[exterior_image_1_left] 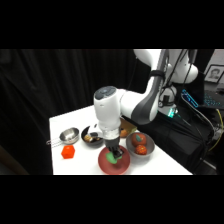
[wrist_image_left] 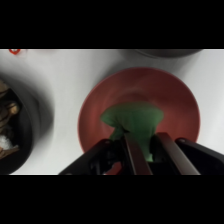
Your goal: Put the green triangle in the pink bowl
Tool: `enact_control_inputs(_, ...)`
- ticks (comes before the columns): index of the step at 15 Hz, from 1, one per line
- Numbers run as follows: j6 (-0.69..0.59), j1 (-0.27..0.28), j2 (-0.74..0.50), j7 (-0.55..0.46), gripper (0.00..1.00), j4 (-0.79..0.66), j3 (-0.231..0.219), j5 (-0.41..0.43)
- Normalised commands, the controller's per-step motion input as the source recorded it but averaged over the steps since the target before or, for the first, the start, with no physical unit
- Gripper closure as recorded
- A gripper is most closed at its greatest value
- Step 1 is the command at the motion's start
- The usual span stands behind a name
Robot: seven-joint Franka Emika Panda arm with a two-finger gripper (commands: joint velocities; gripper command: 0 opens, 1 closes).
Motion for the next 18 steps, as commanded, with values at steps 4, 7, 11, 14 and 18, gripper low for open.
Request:
enact_control_inputs(4, 0.17, -0.084, 0.03, -0.15, 0.20, -0.01, 0.069, 0.109)
enact_control_inputs(7, 0.09, -0.080, -0.01, -0.14, 0.00, 0.01, 0.071, 0.119)
enact_control_inputs(11, 0.00, -0.057, -0.07, -0.08, 0.00, 0.00, 0.050, 0.106)
enact_control_inputs(14, -0.17, -0.052, -0.25, -0.05, 0.00, -0.07, 0.056, 0.130)
enact_control_inputs(18, -0.29, -0.050, -0.38, -0.01, 0.00, -0.11, 0.059, 0.134)
